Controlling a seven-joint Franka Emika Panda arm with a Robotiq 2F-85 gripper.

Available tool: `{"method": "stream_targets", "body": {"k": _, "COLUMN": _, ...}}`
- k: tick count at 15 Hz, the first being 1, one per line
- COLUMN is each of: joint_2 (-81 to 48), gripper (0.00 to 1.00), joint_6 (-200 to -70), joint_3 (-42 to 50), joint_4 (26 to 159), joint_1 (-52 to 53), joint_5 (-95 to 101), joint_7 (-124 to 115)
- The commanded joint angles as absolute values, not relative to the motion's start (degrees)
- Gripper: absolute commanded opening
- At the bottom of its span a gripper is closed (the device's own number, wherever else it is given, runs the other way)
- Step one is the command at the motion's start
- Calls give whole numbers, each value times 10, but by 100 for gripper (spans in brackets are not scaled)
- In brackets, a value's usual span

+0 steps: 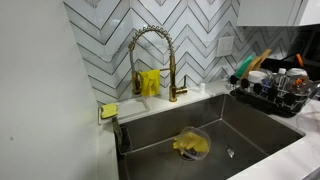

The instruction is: Remove the bowl from the dish rack, then put the blue lid on the bowl

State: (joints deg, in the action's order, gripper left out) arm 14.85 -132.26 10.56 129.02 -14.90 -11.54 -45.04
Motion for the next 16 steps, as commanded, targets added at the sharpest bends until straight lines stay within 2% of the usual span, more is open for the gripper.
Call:
{"method": "stream_targets", "body": {"k": 1, "joint_2": 163, "gripper": 2, "joint_6": -1353, "joint_3": 121, "joint_4": 1323, "joint_1": -138, "joint_5": -177, "joint_7": -381}}
{"method": "stream_targets", "body": {"k": 16, "joint_2": 185, "gripper": 2, "joint_6": -1442, "joint_3": 169, "joint_4": 1406, "joint_1": -119, "joint_5": -391, "joint_7": -81}}
